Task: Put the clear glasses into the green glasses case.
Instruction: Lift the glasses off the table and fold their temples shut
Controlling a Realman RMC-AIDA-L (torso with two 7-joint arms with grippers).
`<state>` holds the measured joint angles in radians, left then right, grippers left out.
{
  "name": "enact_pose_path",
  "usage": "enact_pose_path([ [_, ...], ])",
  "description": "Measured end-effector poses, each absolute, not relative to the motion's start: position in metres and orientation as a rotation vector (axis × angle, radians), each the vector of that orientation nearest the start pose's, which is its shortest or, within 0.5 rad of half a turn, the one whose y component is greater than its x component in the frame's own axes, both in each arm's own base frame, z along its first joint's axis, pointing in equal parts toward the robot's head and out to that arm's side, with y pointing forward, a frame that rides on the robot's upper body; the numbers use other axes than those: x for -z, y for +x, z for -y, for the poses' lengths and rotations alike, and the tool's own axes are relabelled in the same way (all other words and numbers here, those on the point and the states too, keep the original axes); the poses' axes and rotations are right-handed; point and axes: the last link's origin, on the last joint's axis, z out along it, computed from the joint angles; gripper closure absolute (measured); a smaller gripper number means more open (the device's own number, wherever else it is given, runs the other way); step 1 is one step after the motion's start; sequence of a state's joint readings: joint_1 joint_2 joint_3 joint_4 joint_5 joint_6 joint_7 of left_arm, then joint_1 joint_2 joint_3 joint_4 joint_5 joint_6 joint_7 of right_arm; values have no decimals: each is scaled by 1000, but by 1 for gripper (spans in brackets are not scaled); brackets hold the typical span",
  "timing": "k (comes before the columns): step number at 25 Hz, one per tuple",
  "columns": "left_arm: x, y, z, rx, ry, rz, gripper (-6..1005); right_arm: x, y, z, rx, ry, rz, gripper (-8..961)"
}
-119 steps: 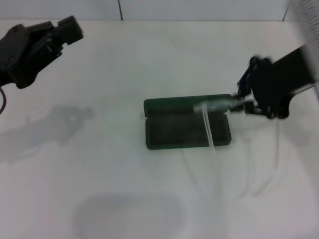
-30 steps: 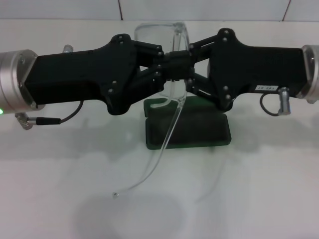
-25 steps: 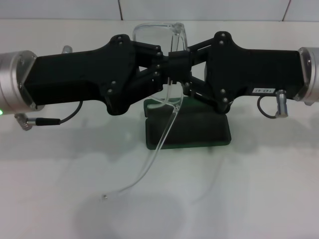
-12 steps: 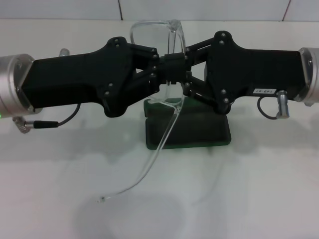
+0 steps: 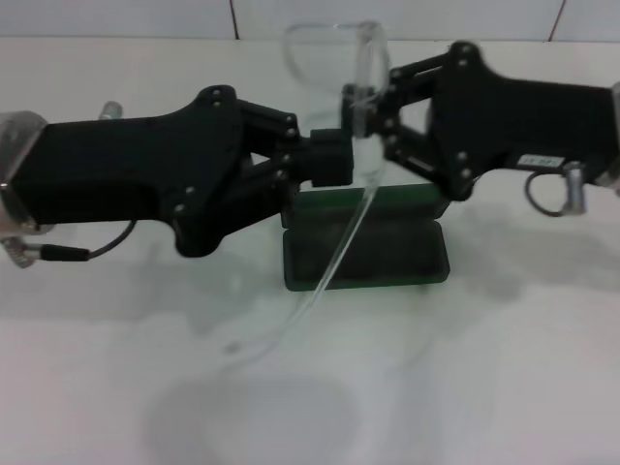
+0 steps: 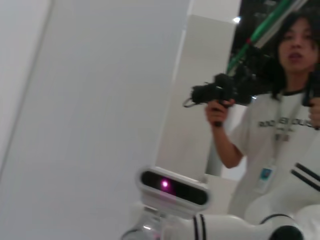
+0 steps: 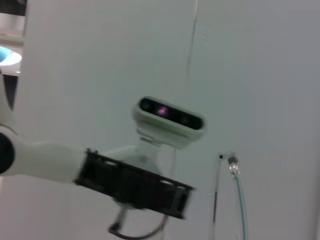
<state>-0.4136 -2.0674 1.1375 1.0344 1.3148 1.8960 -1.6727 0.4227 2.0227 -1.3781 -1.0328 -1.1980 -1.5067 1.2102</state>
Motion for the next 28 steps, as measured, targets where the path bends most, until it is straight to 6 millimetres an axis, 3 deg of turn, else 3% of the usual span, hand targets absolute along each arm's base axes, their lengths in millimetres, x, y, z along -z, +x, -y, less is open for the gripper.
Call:
enact_pose_path([
  [8,-74,-162,-282,1410,-2881,238,931,-75,155,-306,-1299,-2476,228,858],
  [14,-82,-169,-283,1375,-2866,232,931,-113,174,-295,-1395,-2311,235,859],
  [19,-76,-174,-283,1374,-2879,274,931,-125,184,-289,-1517,-2203,223,859],
  [28,-27,-154,-279,1352,-3055,269,930,-109,179,-305,-1644,-2155,167,860],
])
